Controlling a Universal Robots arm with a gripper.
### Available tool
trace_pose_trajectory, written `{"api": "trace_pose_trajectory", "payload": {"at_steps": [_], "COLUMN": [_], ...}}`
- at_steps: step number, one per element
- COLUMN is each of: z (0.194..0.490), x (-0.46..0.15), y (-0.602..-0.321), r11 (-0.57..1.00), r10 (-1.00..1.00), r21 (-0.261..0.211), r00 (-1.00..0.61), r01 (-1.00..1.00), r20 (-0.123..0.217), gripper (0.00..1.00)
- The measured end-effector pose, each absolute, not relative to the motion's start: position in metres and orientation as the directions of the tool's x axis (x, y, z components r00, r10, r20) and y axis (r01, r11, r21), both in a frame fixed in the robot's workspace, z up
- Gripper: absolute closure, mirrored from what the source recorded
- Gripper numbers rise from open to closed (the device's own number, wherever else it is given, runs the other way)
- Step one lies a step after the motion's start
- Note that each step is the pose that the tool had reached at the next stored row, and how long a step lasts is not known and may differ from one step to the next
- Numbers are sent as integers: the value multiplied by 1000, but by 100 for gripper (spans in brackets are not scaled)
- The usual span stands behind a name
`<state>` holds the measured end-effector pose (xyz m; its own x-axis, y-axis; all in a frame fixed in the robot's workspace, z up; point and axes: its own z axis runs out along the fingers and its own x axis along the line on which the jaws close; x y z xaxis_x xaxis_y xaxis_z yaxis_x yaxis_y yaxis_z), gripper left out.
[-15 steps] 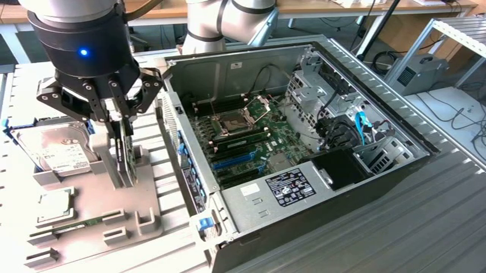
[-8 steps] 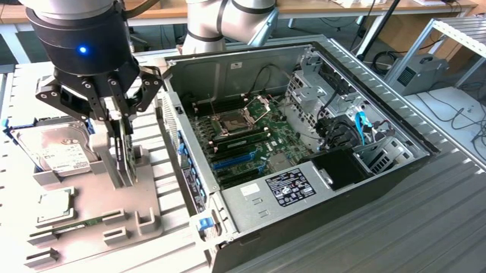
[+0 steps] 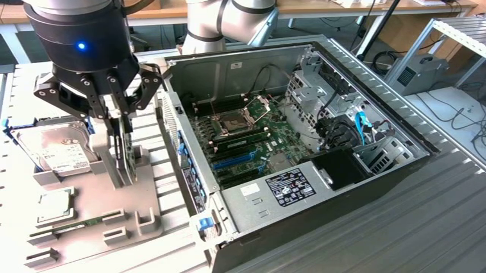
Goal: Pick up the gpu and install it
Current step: 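Pick up the gpu and move the gpu toward the slot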
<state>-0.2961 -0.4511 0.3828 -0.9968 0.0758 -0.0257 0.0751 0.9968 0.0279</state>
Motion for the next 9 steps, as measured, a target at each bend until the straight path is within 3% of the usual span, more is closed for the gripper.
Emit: {"api": "trace_pose_trajectory", "payload": {"at_steps": [9], "z": [386], "x": [-296], "y": [-451], "r11": [997], "r10": [76], "r21": [28], "r00": [-997], "r01": [75], "r20": [-26], "gripper": [74]}}
